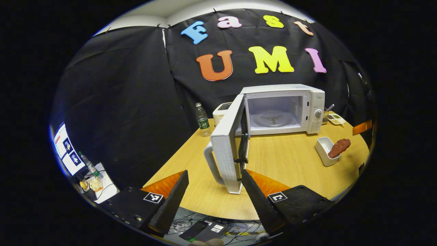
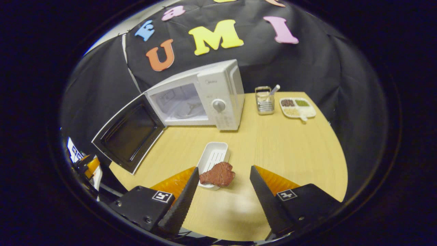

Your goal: Open the microwave oven with the left hand, put the food in, and close the microwave oven.

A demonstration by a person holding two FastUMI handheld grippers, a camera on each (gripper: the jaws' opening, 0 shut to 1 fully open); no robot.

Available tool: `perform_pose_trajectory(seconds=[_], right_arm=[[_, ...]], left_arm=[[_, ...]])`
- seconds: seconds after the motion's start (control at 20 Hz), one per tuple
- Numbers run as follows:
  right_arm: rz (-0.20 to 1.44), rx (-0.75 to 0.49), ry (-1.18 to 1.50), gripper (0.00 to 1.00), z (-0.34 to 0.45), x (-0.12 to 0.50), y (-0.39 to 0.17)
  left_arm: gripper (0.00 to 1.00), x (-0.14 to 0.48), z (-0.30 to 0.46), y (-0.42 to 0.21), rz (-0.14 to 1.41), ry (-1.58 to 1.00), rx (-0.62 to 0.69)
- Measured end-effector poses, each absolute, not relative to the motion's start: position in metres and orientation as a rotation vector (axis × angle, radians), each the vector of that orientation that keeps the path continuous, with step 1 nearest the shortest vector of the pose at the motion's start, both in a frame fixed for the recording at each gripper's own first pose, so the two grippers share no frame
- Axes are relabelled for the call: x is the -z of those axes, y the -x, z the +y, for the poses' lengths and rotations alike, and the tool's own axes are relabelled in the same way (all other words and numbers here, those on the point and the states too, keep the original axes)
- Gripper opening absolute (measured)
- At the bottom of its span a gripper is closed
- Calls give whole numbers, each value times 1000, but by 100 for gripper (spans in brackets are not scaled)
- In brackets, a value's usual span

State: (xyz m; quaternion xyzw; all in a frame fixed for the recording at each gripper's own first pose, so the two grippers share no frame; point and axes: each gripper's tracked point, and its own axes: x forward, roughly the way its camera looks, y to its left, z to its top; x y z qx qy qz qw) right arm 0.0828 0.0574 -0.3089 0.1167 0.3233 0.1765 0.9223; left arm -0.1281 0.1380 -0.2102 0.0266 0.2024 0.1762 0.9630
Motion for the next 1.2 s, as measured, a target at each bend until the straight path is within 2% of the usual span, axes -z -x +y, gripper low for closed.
perform_pose_trajectory(seconds=[0.15, 0.2, 0.25, 0.3, 0.35, 0.4, 0.45, 0.5, 0.55, 0.6, 0.65, 0.7, 0.75, 0.8, 1.2], right_arm=[[779, -446, -361, 89, 64, 332, -99], [811, -474, -390, 68, 67, 340, -102], [835, -497, -419, 75, 69, 344, -107], [858, -514, -438, 49, 70, 348, -109], [880, -547, -472, 41, 74, 350, -108], [901, -574, -501, 29, 76, 350, -108], [920, -595, -520, 37, 79, 350, -107], [929, -613, -538, 18, 81, 348, -107], [940, -621, -550, 28, 80, 349, -108], [951, -628, -563, 11, 79, 350, -108], [959, -637, -582, 23, 80, 349, -109], [970, -644, -589, 10, 79, 349, -110], [976, -648, -585, 9, 78, 348, -112], [979, -653, -567, 17, 77, 346, -112], [828, -683, -424, 14, 82, 271, -122]], left_arm=[[95, 188, 111, 121, 396, -13, -380], [95, 180, 103, 116, 388, -8, -390], [95, 174, 98, 114, 386, -8, -403], [96, 170, 94, 111, 389, -11, -419], [95, 163, 88, 110, 388, -14, -433], [95, 157, 83, 108, 384, -19, -444], [95, 152, 78, 107, 383, -25, -452], [95, 149, 74, 106, 385, -35, -461], [95, 145, 70, 106, 384, -46, -468], [95, 143, 67, 106, 383, -53, -473], [95, 144, 63, 106, 390, -55, -477], [100, 143, 59, 106, 394, -54, -480], [95, 143, 56, 106, 392, -53, -481], [95, 142, 54, 106, 392, -52, -482], [95, 137, 65, 94, 341, -41, -431]])
